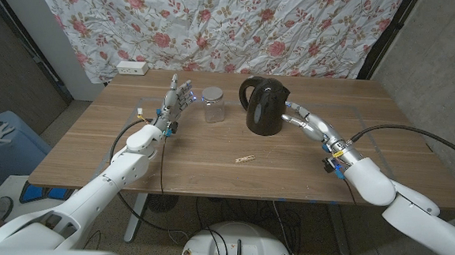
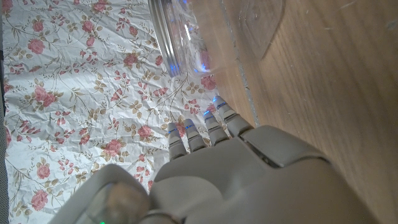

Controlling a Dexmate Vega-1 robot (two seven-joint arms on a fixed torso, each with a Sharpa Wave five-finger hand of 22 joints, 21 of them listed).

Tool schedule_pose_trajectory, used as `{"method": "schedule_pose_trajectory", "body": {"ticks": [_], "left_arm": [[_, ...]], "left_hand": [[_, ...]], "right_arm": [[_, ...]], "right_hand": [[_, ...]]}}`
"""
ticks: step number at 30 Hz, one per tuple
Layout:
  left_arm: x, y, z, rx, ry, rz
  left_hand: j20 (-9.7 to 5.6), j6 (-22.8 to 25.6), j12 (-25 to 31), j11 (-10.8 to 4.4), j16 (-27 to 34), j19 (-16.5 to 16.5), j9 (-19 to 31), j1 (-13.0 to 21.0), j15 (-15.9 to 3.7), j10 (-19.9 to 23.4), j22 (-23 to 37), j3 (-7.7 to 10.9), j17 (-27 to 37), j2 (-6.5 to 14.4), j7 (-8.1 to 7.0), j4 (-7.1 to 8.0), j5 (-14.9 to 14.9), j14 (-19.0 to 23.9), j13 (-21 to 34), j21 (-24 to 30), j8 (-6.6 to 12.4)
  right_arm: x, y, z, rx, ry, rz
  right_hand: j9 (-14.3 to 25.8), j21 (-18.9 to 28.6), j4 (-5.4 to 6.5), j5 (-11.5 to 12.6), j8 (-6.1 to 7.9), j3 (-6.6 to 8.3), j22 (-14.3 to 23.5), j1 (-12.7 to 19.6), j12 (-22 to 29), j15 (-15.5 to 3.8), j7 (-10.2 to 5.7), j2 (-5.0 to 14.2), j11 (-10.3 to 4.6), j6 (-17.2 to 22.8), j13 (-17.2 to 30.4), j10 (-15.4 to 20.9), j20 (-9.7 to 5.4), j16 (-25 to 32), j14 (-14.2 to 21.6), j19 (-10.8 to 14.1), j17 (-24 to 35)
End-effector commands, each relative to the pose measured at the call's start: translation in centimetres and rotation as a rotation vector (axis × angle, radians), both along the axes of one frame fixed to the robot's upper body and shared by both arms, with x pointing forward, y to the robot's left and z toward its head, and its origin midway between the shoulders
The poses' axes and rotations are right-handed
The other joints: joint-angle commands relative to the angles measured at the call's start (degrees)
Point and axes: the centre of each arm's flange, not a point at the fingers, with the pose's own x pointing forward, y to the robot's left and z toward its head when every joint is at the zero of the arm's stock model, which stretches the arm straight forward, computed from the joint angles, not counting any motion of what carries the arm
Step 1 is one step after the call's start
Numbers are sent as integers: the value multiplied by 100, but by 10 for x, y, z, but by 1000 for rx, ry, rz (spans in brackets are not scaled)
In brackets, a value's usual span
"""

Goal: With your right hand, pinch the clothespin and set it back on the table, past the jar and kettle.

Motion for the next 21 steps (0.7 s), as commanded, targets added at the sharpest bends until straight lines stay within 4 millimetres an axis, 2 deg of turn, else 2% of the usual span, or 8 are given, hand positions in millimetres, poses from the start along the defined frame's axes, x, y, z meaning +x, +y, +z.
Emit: {"method": "schedule_pose_trajectory", "body": {"ticks": [1,8,13,18,21], "left_arm": [[0,0,0,0,0,0],[0,0,0,0,0,0],[0,0,0,0,0,0],[0,0,0,0,0,0],[0,0,0,0,0,0]], "left_hand": [[5,1,32,-33,29,48,27,19,-40,11,14,4,21,48,-50,32,21,49,12,42,36],[4,3,33,-37,31,44,28,19,-40,12,14,4,21,48,-50,33,20,53,12,40,36],[5,3,35,-37,29,49,27,19,-41,18,14,4,21,48,-50,33,20,50,12,42,36],[4,3,34,-32,30,50,27,19,-42,16,14,4,20,48,-50,33,20,52,12,42,36],[3,3,35,-41,29,48,27,19,-40,17,14,4,20,48,-50,32,20,50,12,41,36]], "right_arm": [[-12,24,-3,-148,-47,-56],[-15,37,-1,-241,-51,-63],[-13,47,3,-311,-25,-78],[-13,56,7,-371,-13,-88],[-12,61,10,-400,-12,-94]], "right_hand": [[37,15,-116,-6,33,38,28,132,4,48,-26,-57,23,-124,14,-169,35,-13,-141,-103,-8],[50,25,-216,35,60,111,28,334,10,82,-73,-110,14,-196,23,-330,143,-23,-284,-187,-32],[63,34,-260,117,66,221,27,567,22,132,-160,-97,27,-297,32,-452,169,-23,-402,-249,-53],[74,41,-280,219,87,334,26,831,4,254,-158,-134,81,-377,42,-705,213,-19,-542,-325,-75],[78,50,-282,281,95,386,26,961,16,343,-126,-165,151,-418,45,-789,296,-8,-590,-346,-83]]}}
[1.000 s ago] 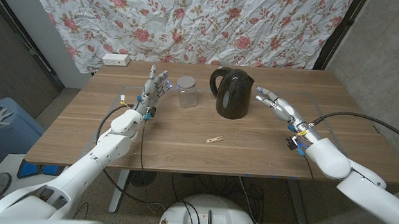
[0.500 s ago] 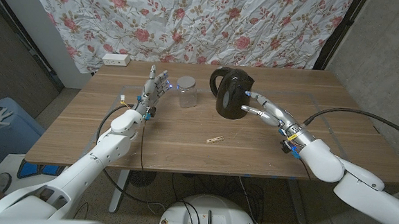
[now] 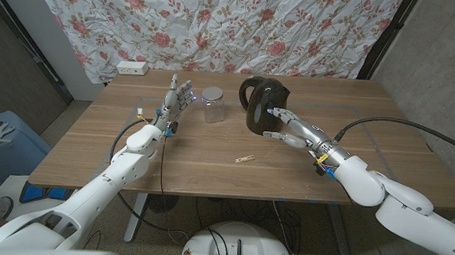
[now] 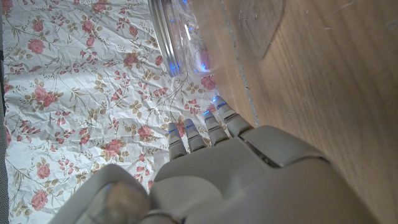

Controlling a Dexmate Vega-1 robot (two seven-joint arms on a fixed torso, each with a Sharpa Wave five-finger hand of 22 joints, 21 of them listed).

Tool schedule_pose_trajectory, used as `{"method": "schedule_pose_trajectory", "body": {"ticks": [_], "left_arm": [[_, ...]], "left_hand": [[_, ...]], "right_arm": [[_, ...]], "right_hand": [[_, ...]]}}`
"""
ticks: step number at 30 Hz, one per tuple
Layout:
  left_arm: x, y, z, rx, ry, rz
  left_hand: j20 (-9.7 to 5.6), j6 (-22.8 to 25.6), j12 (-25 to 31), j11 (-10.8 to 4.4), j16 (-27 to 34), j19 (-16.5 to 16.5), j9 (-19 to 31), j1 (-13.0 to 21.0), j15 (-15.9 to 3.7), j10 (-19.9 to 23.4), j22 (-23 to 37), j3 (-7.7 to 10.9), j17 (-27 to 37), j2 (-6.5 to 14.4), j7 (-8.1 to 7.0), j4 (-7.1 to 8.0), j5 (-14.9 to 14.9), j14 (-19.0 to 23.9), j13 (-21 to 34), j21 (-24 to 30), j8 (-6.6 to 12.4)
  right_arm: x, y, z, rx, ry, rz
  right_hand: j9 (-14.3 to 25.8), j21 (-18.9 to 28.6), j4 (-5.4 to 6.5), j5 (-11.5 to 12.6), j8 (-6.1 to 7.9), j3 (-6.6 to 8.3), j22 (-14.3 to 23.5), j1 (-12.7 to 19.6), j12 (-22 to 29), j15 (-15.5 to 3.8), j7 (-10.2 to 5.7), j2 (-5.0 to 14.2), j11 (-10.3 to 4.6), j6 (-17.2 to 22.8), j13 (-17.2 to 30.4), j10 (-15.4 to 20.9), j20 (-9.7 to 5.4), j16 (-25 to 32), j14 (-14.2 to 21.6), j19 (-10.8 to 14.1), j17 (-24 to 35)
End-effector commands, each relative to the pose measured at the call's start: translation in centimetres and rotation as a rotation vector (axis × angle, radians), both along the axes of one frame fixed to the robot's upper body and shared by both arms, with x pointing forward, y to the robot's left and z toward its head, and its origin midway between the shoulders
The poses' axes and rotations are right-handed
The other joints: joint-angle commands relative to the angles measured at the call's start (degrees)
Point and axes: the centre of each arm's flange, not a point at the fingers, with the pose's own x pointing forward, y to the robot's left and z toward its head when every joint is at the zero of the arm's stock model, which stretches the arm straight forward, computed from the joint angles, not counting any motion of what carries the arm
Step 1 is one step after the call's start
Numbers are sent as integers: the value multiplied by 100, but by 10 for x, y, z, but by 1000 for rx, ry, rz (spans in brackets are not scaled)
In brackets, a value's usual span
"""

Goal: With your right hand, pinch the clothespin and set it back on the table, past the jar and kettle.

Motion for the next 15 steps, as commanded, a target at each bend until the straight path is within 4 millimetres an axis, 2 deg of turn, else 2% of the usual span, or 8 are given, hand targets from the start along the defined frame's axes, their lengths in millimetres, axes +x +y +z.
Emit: {"method": "schedule_pose_trajectory", "body": {"ticks": [1,4,5,9,15], "left_arm": [[0,0,0,0,0,0],[0,0,0,0,0,0],[0,0,0,0,0,0],[0,0,0,0,0,0],[0,0,0,0,0,0]], "left_hand": [[4,2,36,-42,29,47,28,19,-42,19,14,4,21,48,-50,33,20,49,12,41,36],[5,3,36,-35,29,46,28,19,-39,19,14,4,21,48,-50,32,20,50,12,41,36],[4,3,36,-33,28,50,28,19,-36,21,14,4,21,48,-50,32,21,48,12,42,36],[4,3,34,-38,30,47,28,20,-41,14,14,4,21,47,-50,32,21,52,12,41,36],[1,3,36,-43,29,46,28,20,-39,20,14,4,21,47,-50,32,21,49,12,41,36]], "right_arm": [[1,20,8,-135,14,-38],[2,25,10,-173,21,-49],[4,26,9,-260,0,-80],[6,31,13,-293,-5,-86],[8,35,17,-344,-4,-105]], "right_hand": [[26,49,-6,92,72,107,26,212,15,75,15,-37,74,-64,21,-137,107,13,-110,-64,-5],[29,53,-7,131,66,137,26,290,9,98,3,-61,109,-114,25,-227,127,11,-160,-73,-10],[31,52,-7,146,60,149,26,321,4,91,-7,-70,112,-147,27,-270,122,9,-182,-84,-11],[40,70,-8,219,39,204,25,464,16,153,26,-115,183,-290,36,-386,181,19,-234,-64,-20],[48,84,-10,268,73,240,24,563,47,211,55,-151,220,-274,43,-393,224,47,-208,-30,-25]]}}
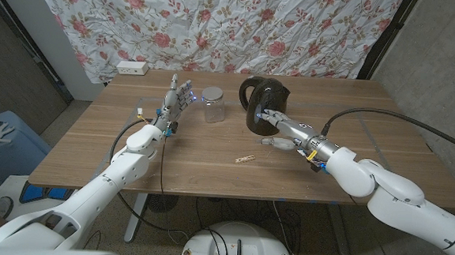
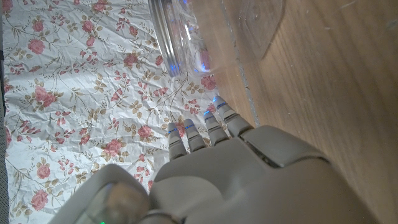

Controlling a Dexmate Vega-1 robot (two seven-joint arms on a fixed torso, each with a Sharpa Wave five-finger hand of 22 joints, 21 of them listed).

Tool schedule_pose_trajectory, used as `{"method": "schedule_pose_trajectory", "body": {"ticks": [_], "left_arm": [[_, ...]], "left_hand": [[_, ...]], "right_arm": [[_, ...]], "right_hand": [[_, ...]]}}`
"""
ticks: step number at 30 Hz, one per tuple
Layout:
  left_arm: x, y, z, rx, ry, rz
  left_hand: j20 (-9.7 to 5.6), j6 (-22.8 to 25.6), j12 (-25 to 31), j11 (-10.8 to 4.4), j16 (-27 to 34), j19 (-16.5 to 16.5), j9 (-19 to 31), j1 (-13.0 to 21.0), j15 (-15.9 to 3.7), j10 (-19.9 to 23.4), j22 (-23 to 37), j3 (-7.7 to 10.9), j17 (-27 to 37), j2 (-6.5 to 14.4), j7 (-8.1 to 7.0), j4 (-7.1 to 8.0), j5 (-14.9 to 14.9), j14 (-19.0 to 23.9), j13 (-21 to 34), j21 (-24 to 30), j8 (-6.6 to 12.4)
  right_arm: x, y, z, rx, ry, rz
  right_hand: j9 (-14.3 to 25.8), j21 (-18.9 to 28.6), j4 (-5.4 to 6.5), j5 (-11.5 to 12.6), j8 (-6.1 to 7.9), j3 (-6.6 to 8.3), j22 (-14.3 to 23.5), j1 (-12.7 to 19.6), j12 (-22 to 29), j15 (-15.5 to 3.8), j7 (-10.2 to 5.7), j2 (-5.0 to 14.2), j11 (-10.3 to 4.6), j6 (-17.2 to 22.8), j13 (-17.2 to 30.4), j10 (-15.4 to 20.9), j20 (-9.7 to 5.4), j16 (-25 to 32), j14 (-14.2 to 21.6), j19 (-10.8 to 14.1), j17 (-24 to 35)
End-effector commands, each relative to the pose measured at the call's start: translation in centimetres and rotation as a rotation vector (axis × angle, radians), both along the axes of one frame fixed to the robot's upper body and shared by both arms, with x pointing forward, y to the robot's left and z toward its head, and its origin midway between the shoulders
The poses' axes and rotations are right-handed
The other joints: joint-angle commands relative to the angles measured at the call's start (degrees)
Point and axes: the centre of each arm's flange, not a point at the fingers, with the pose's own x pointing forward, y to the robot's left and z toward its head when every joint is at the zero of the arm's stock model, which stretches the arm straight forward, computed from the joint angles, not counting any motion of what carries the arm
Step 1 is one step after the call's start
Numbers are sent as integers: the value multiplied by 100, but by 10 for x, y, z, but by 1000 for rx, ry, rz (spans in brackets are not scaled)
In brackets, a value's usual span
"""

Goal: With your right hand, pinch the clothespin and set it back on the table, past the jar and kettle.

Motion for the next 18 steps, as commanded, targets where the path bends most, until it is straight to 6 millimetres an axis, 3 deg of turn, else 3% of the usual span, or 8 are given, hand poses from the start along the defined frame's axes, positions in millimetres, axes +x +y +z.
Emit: {"method": "schedule_pose_trajectory", "body": {"ticks": [1,14,18], "left_arm": [[0,0,0,0,0,0],[0,0,0,0,0,0],[0,0,0,0,0,0]], "left_hand": [[3,3,36,-39,29,46,28,20,-39,20,14,4,21,47,-50,32,21,48,12,41,36],[-4,1,36,-40,30,49,28,19,-43,21,14,4,21,47,-50,32,20,52,12,42,36],[-4,1,37,-40,29,51,28,19,-43,24,14,4,21,47,-50,32,20,49,12,43,36]], "right_arm": [[4,12,8,-149,-12,-53],[6,22,12,-292,-27,-99],[8,24,9,-339,-49,-110]], "right_hand": [[24,40,-8,49,39,57,24,108,49,85,20,-36,38,4,15,-53,62,48,-142,29,2],[52,86,-9,78,182,115,22,375,118,160,-44,-225,63,243,34,-31,142,122,-27,202,-6],[69,111,-4,14,288,122,22,529,152,146,-112,-372,56,464,43,23,129,161,55,337,-8]]}}
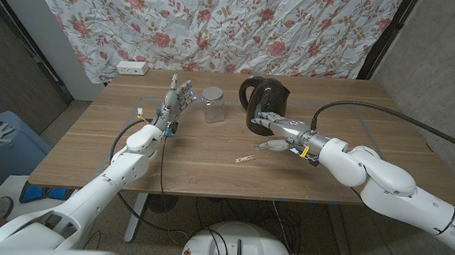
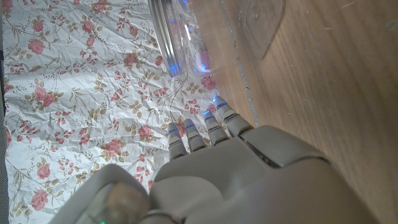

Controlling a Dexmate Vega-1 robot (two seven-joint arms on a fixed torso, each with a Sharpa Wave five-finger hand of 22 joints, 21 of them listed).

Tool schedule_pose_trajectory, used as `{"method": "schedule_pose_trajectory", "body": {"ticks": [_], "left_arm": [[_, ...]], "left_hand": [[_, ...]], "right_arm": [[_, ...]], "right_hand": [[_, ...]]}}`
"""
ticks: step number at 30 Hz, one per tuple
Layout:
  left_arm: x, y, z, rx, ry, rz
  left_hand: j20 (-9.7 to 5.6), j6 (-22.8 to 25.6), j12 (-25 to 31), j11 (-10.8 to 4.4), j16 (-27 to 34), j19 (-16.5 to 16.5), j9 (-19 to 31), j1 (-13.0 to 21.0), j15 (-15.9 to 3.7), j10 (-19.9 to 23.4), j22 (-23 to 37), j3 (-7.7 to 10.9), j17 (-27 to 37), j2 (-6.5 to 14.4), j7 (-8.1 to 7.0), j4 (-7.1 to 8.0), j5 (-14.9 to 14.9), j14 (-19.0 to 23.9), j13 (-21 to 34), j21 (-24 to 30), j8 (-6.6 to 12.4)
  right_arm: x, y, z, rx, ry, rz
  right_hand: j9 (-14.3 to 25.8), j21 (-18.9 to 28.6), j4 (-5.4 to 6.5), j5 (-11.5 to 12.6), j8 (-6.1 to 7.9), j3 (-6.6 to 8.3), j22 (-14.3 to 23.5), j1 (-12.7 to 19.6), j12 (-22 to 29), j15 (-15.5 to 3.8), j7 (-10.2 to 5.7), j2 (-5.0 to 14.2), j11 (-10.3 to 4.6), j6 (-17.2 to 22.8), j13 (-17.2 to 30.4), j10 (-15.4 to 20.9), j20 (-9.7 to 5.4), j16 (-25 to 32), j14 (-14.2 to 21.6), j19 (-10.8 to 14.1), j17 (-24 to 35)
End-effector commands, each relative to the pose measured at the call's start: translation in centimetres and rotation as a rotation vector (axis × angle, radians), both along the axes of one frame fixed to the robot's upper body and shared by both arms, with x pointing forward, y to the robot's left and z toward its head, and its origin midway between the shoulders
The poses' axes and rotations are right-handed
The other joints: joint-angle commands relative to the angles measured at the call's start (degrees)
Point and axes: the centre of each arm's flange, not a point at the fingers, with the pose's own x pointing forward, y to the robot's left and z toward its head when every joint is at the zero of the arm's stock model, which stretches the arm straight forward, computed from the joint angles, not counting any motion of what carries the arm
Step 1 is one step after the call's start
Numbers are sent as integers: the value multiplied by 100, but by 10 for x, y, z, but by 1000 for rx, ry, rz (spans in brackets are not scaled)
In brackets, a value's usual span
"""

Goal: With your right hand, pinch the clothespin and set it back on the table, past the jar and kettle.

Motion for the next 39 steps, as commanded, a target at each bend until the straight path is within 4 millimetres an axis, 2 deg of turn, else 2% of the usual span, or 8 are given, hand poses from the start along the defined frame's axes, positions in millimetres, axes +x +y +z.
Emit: {"method": "schedule_pose_trajectory", "body": {"ticks": [1,7,23,39], "left_arm": [[0,0,0,0,0,0],[0,0,0,0,0,0],[0,0,0,0,0,0],[0,0,0,0,0,0]], "left_hand": [[-1,1,37,-44,29,52,28,19,-42,23,14,4,21,47,-50,32,20,49,12,43,36],[1,2,34,-39,28,54,28,19,-42,15,14,4,21,47,-50,32,20,46,12,44,36],[4,2,30,-38,28,48,28,19,-43,7,14,4,21,47,-50,32,20,46,12,41,36],[8,4,34,-41,28,45,28,19,-40,14,14,4,21,46,-50,33,20,46,12,40,36]], "right_arm": [[4,8,-1,-133,-37,-40],[7,8,-5,-168,-27,-66],[11,23,-4,-230,4,-143],[16,44,-14,-295,-1,-156]], "right_hand": [[26,73,5,-65,89,72,22,124,41,18,-79,-123,0,147,20,25,12,81,78,129,17],[37,87,6,-134,131,99,21,282,80,-16,-121,-203,-67,222,26,122,-1,121,187,242,15],[55,60,20,-184,237,130,24,500,95,-7,-88,-315,-14,444,36,175,-18,132,233,280,15],[68,51,29,-173,313,181,25,678,108,-13,-101,-329,9,608,45,223,-33,139,259,314,17]]}}
